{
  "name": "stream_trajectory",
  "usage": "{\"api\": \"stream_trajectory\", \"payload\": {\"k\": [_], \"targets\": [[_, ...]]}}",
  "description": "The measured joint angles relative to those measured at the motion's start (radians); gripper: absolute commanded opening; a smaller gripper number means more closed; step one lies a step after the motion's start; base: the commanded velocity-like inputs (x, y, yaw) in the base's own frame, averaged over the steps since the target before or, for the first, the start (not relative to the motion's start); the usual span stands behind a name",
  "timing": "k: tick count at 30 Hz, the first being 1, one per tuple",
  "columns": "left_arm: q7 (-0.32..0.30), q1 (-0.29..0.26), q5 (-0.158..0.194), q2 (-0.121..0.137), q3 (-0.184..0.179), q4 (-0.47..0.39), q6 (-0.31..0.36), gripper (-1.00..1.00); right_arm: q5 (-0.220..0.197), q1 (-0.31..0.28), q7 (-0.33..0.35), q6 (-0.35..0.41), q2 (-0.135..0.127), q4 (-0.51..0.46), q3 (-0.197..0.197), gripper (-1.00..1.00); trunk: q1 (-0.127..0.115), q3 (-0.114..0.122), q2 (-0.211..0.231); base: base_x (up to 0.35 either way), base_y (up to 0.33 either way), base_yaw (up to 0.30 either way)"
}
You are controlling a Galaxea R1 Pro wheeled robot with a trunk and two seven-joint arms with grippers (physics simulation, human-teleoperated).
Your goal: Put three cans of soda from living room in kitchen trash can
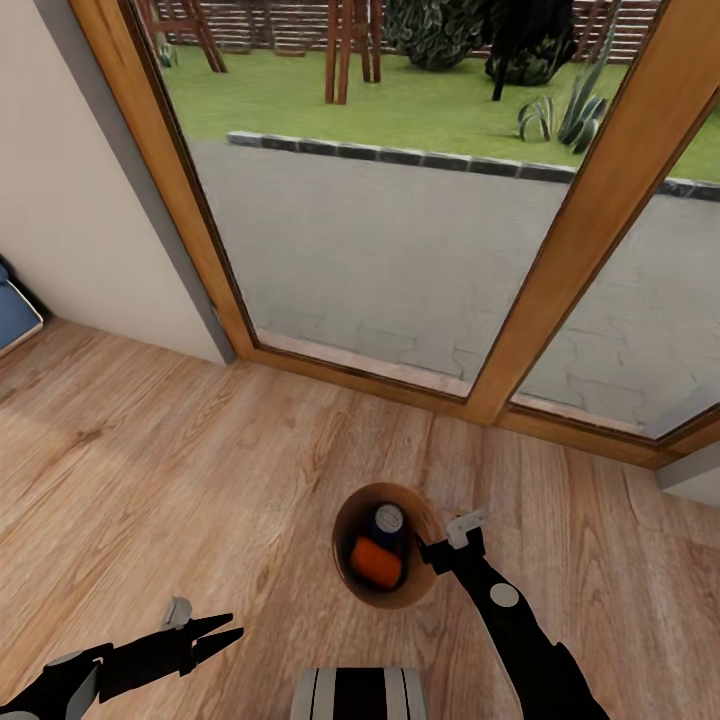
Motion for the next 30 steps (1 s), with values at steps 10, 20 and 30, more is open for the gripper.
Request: {"api": "stream_trajectory", "payload": {"k": [10,20,30], "targets": [[0.000,0.000,0.000,-0.001,0.000,0.000,-0.001,1.00,0.000,0.000,0.001,0.011,-0.001,-0.003,0.000,1.00,0.000,0.000,0.000,0.000,0.000,0.000],[0.000,0.000,-0.001,-0.001,0.000,0.000,-0.001,1.00,0.001,0.000,0.000,0.002,0.000,0.000,0.000,1.00,0.000,0.000,0.000,0.000,0.000,0.000],[0.000,0.000,-0.001,-0.001,0.000,-0.001,-0.001,1.00,0.001,0.000,0.000,0.003,0.001,-0.001,0.000,1.00,0.000,0.000,0.000,0.000,0.000,0.000]]}}
